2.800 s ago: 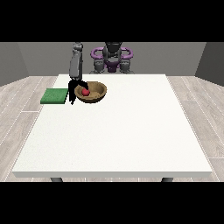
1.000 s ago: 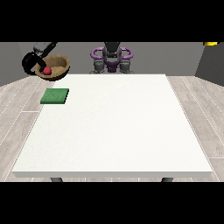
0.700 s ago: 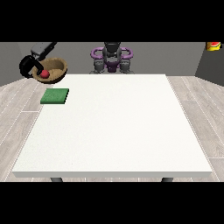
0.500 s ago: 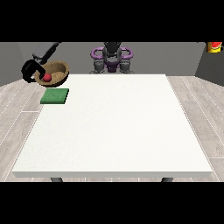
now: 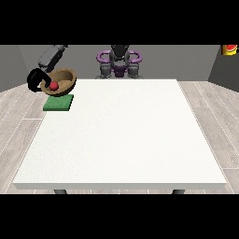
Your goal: Pick the cup and pour the ball into the bowl, then pick the bowl and place it on the pad
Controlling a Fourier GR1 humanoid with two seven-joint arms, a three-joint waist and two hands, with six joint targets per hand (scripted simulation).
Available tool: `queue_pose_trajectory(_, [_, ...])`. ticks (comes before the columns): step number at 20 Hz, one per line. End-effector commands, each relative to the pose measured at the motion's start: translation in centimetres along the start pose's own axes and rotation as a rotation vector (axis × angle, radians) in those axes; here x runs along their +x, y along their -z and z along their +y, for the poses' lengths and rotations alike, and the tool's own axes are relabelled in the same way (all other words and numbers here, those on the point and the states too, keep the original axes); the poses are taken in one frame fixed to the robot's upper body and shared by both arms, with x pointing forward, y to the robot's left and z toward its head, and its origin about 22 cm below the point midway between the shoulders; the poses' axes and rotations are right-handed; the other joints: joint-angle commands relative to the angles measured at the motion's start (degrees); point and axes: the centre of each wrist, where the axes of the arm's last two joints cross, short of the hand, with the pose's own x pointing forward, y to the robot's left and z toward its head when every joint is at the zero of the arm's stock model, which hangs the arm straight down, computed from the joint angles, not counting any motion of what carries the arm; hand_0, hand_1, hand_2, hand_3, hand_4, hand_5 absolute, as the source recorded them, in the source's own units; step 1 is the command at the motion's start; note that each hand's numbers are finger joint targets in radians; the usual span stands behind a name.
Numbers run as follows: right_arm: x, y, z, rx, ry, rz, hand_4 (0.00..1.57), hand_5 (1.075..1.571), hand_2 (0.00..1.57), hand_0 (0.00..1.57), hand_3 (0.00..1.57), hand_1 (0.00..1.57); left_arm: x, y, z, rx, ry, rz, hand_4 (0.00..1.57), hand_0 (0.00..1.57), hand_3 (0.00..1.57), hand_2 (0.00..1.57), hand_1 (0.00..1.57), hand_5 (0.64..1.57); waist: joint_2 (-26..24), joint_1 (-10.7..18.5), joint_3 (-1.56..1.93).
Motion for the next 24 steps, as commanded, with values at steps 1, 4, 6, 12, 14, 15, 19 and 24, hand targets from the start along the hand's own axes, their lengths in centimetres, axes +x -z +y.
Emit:
queue_pose_trajectory(1, [1.5,0.6,-0.5,-0.089,0.057,0.032,0.53,1.568,1.57,1.57,1.01,1.57,1.0,0.8,-0.8,-0.026,-0.001,-0.022,1.19,0.0,0.0,0.0,0.0,1.562,1.63,1.35,0.0])
queue_pose_trajectory(4, [2.0,0.1,-4.5,-0.162,0.006,-0.032,0.0,1.55,1.57,1.57,1.09,1.57,0.6,-0.4,0.9,-0.021,-0.02,-0.055,1.19,0.0,0.0,0.0,0.0,1.563,2.94,1.97,-0.01])
queue_pose_trajectory(6, [2.9,0.2,-4.5,-0.178,0.012,-0.064,0.0,1.554,1.51,1.55,0.93,1.55,0.2,-0.8,1.4,0.022,-0.002,-0.069,1.2,0.0,0.0,0.0,0.0,1.56,3.83,0.45,-0.04])
queue_pose_trajectory(12, [1.6,0.6,-0.7,-0.137,0.102,-0.084,0.0,1.532,1.41,1.46,0.83,1.46,0.7,-1.0,2.4,0.024,0.033,-0.079,1.19,0.0,0.0,0.0,0.0,1.563,4.57,0.53,-0.04])
queue_pose_trajectory(14, [1.2,0.9,0.8,-0.157,0.128,-0.082,0.0,1.54,1.38,1.45,0.75,1.45,1.6,-0.1,1.4,0.004,0.004,-0.058,1.19,0.0,0.0,0.0,0.0,1.564,4.28,2.4,0.02])
queue_pose_trajectory(15, [2.3,1.1,2.8,-0.137,0.118,-0.066,0.0,1.535,1.38,1.44,0.68,1.44,0.2,-0.3,1.6,0.02,0.007,-0.052,1.19,0.0,0.0,0.0,0.0,1.565,4.2,1.51,-0.05])
queue_pose_trajectory(19, [5.9,1.2,-1.8,-0.224,0.066,-0.167,0.19,1.532,1.32,1.15,1.0,1.15,1.1,-0.2,1.7,0.005,-0.008,-0.131,1.19,0.0,0.0,0.0,0.0,1.567,7.7,2.91,-0.04])
queue_pose_trajectory(24, [1.5,1.1,1.1,-0.083,-0.05,-0.079,0.0,1.435,0.0,0.0,0.0,0.0,2.7,0.1,2.2,-0.008,0.008,-0.099,1.21,0.0,0.0,0.0,0.0,1.568,4.94,3.55,0.0])
